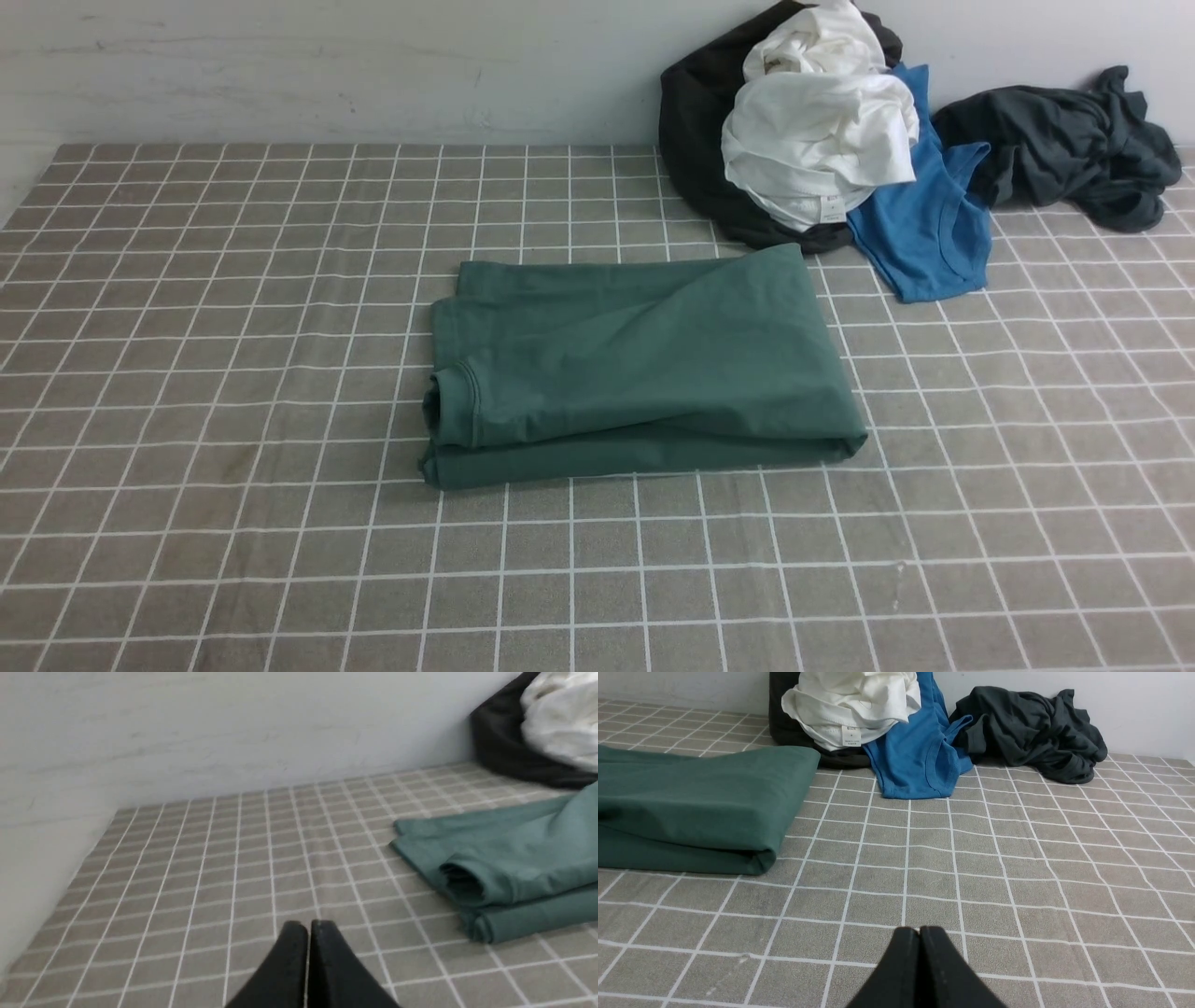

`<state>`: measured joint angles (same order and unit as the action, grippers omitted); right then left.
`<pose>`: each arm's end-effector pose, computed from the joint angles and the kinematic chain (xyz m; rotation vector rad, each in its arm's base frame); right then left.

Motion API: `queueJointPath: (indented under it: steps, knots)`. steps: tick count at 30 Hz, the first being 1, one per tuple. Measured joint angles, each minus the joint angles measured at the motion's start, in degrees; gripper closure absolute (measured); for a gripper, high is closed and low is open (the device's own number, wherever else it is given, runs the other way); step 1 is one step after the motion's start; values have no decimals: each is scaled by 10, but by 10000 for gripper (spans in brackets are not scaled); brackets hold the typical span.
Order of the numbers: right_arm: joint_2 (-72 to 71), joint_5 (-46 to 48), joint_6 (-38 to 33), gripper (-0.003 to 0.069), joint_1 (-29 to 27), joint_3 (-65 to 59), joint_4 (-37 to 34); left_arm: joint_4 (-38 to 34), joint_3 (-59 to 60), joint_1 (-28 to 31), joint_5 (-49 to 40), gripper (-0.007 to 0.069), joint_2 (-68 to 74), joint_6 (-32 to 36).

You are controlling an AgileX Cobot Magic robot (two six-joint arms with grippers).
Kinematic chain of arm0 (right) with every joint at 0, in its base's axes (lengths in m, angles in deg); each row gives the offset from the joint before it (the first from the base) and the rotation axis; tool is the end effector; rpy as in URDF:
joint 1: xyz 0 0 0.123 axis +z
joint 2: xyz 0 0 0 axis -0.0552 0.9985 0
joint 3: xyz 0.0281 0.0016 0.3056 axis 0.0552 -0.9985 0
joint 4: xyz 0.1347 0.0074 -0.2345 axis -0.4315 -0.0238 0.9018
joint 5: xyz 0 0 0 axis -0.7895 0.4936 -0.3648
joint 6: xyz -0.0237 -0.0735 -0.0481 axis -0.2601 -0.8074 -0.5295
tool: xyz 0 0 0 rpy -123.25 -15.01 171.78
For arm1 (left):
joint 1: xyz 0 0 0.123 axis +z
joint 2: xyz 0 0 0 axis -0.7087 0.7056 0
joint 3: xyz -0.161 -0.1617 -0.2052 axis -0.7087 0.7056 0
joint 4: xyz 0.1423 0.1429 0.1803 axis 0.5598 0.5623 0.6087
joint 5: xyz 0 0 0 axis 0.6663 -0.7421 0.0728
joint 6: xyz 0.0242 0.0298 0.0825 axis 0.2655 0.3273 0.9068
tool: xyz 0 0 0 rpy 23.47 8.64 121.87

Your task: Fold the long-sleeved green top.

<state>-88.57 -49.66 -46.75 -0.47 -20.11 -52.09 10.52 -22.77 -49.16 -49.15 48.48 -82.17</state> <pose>0.0503 -0.0007 0.1731 -0.1034 1.8464 -0.0600 0.0448 -0.0001 0.2177 0.0637 1.7352 0.0002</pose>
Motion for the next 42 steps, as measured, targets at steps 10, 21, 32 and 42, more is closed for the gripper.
queueJointPath:
  steps: [10,21,32,42]
  knots:
    - [0,0,0,673,0,0,0,-87,74,0,-2,631,0,74]
    - [0,0,0,673,0,0,0,-101,74,-3,-1,631,0,79]
    - [0,0,0,673,0,0,0,-101,74,-3,-1,631,0,79]
    - [0,0,0,673,0,0,0,-101,74,-3,-1,631,0,79]
